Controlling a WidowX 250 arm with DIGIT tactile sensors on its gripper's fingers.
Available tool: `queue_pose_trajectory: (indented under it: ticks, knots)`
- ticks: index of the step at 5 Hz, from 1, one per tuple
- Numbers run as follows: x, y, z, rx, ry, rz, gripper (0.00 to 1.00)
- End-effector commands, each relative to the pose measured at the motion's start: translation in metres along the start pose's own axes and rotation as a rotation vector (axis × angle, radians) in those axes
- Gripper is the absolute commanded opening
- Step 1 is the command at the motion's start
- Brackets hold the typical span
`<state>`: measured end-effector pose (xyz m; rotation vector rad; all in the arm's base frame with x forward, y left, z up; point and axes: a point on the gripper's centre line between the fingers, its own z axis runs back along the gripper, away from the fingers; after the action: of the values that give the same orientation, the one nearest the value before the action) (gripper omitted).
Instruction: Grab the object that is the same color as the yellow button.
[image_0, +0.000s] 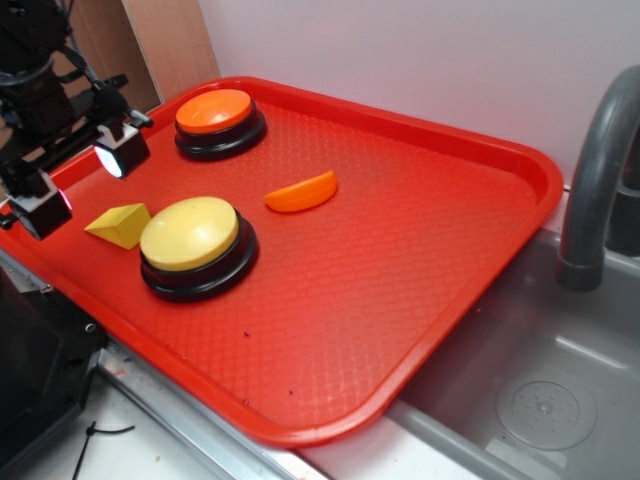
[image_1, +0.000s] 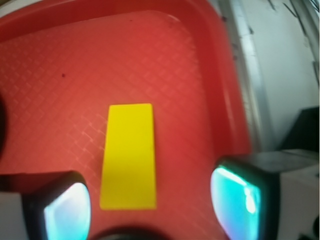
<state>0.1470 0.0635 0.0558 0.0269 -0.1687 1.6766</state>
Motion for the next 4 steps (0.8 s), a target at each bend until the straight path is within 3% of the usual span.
queue_pose_trajectory:
  ticks: [1, 2, 3, 4]
  knots:
    - [0.003, -0.014, -0.016, -0.015, -0.037, -0.016, 1.00]
    - [-0.001, -0.014, -0.024, 0.008, -0.019, -0.025, 0.89]
    - [-0.003, -0.014, -0.029, 0.016, -0.013, -0.020, 0.27]
    - [-0.009, -0.016, -0.037, 0.028, -0.006, -0.031, 0.00]
